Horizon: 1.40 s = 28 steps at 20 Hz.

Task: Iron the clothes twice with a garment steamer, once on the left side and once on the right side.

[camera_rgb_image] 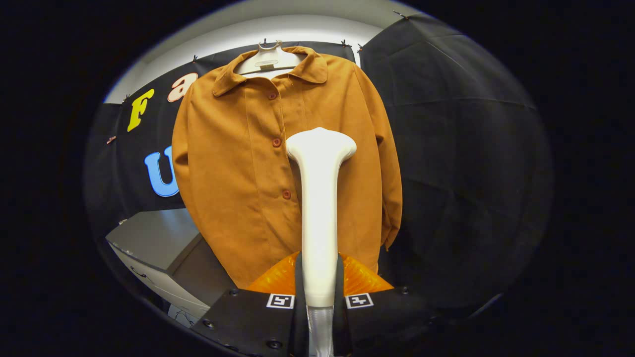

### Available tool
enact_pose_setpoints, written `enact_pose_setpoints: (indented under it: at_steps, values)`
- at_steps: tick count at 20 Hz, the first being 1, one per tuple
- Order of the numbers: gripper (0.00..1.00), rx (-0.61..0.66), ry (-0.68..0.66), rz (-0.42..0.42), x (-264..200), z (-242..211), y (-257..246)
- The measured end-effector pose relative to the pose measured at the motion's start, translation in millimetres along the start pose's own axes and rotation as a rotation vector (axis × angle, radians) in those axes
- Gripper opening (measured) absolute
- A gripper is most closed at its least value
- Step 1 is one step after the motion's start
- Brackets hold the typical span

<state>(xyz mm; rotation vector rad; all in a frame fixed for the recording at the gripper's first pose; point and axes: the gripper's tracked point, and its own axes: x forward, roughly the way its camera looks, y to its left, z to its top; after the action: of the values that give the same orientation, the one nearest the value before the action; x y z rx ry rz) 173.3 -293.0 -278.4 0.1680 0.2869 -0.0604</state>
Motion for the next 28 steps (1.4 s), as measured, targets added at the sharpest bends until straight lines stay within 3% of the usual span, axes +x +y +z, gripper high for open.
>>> enact_pose_setpoints:
  at_steps: [11, 17, 22, 28]
  values:
    - [0.23, 0.014, 0.225, -0.083, -7.0, -104.6, -14.8]
    - [0.23, 0.002, 0.302, -0.107, -43.9, -135.2, -17.1]
    - [0.23, -0.004, 0.266, -0.104, -77.7, -126.6, -3.0]
    - [0.23, -0.025, 0.121, -0.057, -103.8, -50.7, 33.6]
